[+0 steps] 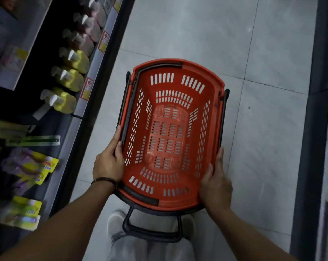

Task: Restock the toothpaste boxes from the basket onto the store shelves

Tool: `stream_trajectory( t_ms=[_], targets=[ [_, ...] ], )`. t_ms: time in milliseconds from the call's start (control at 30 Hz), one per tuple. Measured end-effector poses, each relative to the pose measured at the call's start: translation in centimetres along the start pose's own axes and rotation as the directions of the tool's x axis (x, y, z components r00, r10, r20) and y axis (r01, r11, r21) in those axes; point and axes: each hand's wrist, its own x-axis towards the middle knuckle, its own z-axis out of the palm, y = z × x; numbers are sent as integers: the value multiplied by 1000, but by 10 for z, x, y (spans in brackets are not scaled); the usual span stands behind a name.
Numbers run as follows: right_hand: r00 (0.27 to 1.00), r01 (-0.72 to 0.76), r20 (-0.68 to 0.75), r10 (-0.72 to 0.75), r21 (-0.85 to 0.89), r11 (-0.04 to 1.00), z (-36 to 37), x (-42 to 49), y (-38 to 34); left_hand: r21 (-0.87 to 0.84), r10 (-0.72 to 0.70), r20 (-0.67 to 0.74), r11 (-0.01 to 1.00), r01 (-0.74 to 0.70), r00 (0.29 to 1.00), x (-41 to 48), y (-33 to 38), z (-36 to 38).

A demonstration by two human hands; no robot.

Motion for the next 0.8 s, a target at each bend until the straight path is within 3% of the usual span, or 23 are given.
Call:
stream_trajectory(
  t_ms=[533,700,800],
  targets=[
    [994,-87,60,88,-30,996,-6,-76,29,-99,15,97,995,-6,995,-69,-42,-26],
    [988,7,153,4,-69,998,-27,-76,19,63,22,223,997,-37,975,-68,-29,-46],
    [993,62,102,-56,-60,996,-44,-74,12,51,48,179,997,-58,983,-73,-16,-62]
  ],
)
